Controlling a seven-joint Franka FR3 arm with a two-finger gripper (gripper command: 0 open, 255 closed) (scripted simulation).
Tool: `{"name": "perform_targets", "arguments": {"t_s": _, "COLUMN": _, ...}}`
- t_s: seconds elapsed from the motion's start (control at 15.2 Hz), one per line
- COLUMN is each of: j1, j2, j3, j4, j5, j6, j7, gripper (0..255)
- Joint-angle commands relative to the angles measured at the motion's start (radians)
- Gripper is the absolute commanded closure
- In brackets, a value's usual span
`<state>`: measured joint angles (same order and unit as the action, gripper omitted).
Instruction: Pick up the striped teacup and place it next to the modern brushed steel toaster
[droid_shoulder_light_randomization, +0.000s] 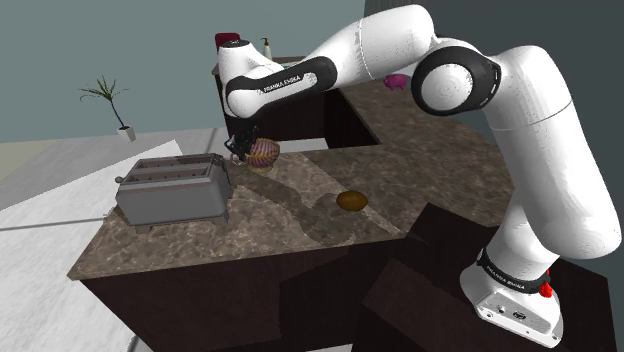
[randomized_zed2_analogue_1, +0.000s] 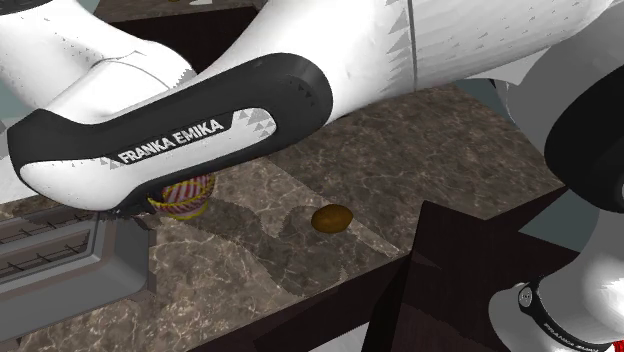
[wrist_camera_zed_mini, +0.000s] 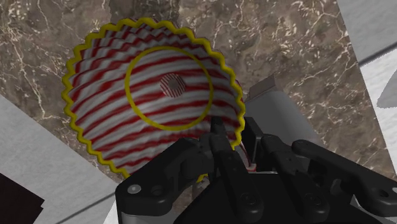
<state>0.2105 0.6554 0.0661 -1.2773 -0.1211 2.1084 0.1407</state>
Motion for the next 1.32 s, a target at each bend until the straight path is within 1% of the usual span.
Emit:
{"name": "perform_targets", "arguments": {"t_s": 0.0, "j1": -0.001, "j2": 0.006, "j3": -0.001, "j4": -0.017, "j5": -0.001, "j6": 0.024, "j7": 0.002, "gripper": 255}}
{"name": "perform_targets", "arguments": {"t_s": 0.59, "j1": 0.000, "j2": 0.048, "j3": -0.005, "j4": -0.070, "j5": -0.008, "j6": 0.119, "j7": 0.011, "gripper": 255}}
{"name": "perform_targets", "arguments": {"t_s": 1.25, "j1": 0.002, "j2": 0.112, "j3": -0.011, "j4": -0.100, "j5": -0.016, "j6": 0.213, "j7": 0.022, "gripper": 255}}
